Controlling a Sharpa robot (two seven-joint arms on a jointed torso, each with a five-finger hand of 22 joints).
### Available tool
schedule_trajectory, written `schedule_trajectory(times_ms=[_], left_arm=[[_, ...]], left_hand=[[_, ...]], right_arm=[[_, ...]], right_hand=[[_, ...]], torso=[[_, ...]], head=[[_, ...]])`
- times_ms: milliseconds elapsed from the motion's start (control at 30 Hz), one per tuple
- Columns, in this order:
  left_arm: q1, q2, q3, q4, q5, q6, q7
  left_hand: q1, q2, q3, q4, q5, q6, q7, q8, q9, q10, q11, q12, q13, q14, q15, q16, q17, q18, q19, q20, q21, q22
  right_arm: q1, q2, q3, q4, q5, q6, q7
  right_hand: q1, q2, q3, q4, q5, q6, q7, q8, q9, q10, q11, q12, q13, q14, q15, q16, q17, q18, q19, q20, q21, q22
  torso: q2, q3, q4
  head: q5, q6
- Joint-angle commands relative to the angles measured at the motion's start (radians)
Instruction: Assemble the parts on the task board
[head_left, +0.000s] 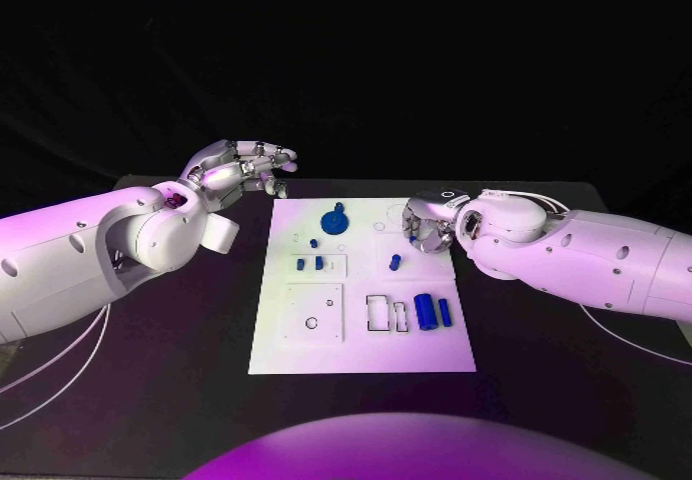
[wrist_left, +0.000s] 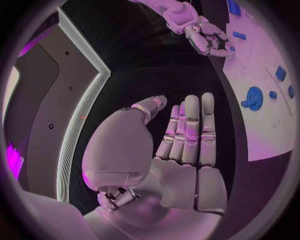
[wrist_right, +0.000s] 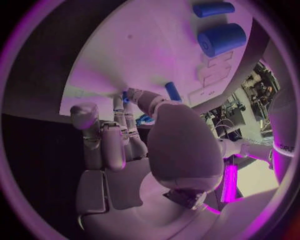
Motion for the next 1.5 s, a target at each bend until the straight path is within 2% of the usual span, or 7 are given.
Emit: schedule_trajectory(times_ms=[33,233,400,667,1000,1200,1500], left_arm=[[0.001,0.000,0.001,0.002,-0.005,0.008,0.003],[0.001,0.001,0.001,0.002,-0.008,0.008,0.002],[0.001,0.001,0.001,0.002,-0.011,0.009,0.002],[0.001,0.001,0.001,-0.003,-0.011,0.004,-0.001],[0.001,0.002,0.001,-0.010,-0.012,0.004,-0.005],[0.001,0.003,0.001,-0.014,-0.012,0.004,-0.007],[0.001,0.005,0.001,-0.015,-0.012,0.002,-0.008]], left_hand=[[-0.006,-0.003,-0.008,-0.001,-0.003,-0.005,-0.002,0.005,0.002,-0.007,0.002,0.003,-0.001,-0.003,0.001,-0.006,0.000,0.010,-0.004,0.003,-0.004,-0.001],[-0.006,-0.003,-0.009,-0.001,-0.003,-0.006,-0.001,0.005,0.002,-0.008,0.002,0.003,-0.001,-0.003,0.002,-0.006,0.001,0.010,-0.005,0.003,-0.005,-0.002],[-0.003,-0.003,-0.008,-0.002,-0.002,-0.007,-0.001,0.007,0.002,-0.009,0.002,0.004,-0.001,-0.004,0.002,-0.006,0.001,0.010,-0.005,0.004,-0.005,-0.003],[0.000,-0.003,-0.009,-0.003,-0.001,-0.009,-0.001,0.009,0.003,-0.013,0.003,0.004,-0.002,-0.006,0.002,-0.006,0.001,0.010,-0.005,0.004,-0.007,-0.005],[0.004,-0.002,-0.009,-0.005,0.001,-0.012,0.000,0.011,0.003,-0.017,0.004,0.004,-0.003,-0.008,0.003,-0.006,0.001,0.010,-0.005,0.005,-0.008,-0.006],[0.004,-0.002,-0.009,-0.005,0.002,-0.012,0.000,0.012,0.003,-0.018,0.004,0.004,-0.003,-0.008,0.003,-0.006,0.001,0.010,-0.005,0.005,-0.008,-0.007],[0.006,-0.002,-0.009,-0.006,0.004,-0.014,0.001,0.013,0.004,-0.021,0.005,0.004,-0.003,-0.008,0.003,-0.006,0.002,0.010,-0.005,0.005,-0.008,-0.008]], right_arm=[[-0.011,0.001,-0.005,-0.002,-0.010,0.034,-0.014],[-0.014,0.003,-0.005,-0.002,-0.007,0.007,-0.026],[-0.016,0.002,-0.005,0.001,0.000,-0.064,-0.041],[-0.017,0.003,-0.005,0.004,0.007,-0.120,-0.056],[-0.014,-0.012,-0.004,0.021,0.008,-0.147,-0.064],[-0.004,-0.032,-0.001,0.047,0.013,-0.164,-0.065],[0.014,-0.082,0.007,0.146,0.040,-0.203,-0.060]], right_hand=[[-0.013,0.006,0.001,0.006,-0.009,0.007,-0.001,0.005,0.003,0.005,-0.001,0.002,0.002,0.050,-0.006,0.007,0.001,-0.008,-0.003,-0.003,0.005,0.004],[-0.018,0.019,0.004,0.014,-0.021,0.018,-0.008,0.013,0.016,0.021,-0.008,0.008,0.009,0.050,-0.011,0.011,0.001,-0.010,0.001,-0.004,0.018,0.019],[-0.001,0.041,0.019,0.007,-0.022,0.031,-0.015,0.025,0.037,0.040,-0.017,0.011,0.020,0.052,-0.020,0.022,0.011,-0.013,0.009,-0.010,0.038,0.042],[0.004,0.049,0.022,0.003,-0.010,0.035,-0.016,0.033,0.050,0.052,-0.021,0.013,0.028,0.053,-0.023,0.026,0.013,-0.013,0.009,-0.012,0.044,0.050],[0.005,0.049,0.022,0.001,-0.008,0.037,-0.017,0.036,0.055,0.056,-0.022,0.014,0.030,0.053,-0.024,0.027,0.013,-0.013,0.009,-0.013,0.045,0.051],[0.004,0.049,0.021,0.001,-0.008,0.038,-0.017,0.036,0.056,0.057,-0.022,0.014,0.031,0.052,-0.024,0.027,0.012,-0.013,0.008,-0.013,0.044,0.051],[0.004,0.048,0.021,0.001,-0.007,0.038,-0.017,0.037,0.057,0.057,-0.022,0.014,0.031,0.052,-0.024,0.027,0.012,-0.013,0.009,-0.013,0.045,0.052]], torso=[[0.001,-0.0002,-0.0007],[0.000,-0.0008,-0.0002],[0.000,-0.0010,0.0007],[-0.001,0.0010,-0.0008],[-0.001,-0.0001,-0.0006],[-0.001,0.0001,-0.0002],[0.000,-0.0010,-0.0007]], head=[[0.001,-0.002],[0.000,-0.002],[-0.001,-0.002],[0.002,-0.002],[0.002,-0.001],[0.003,0.000],[0.006,0.003]])
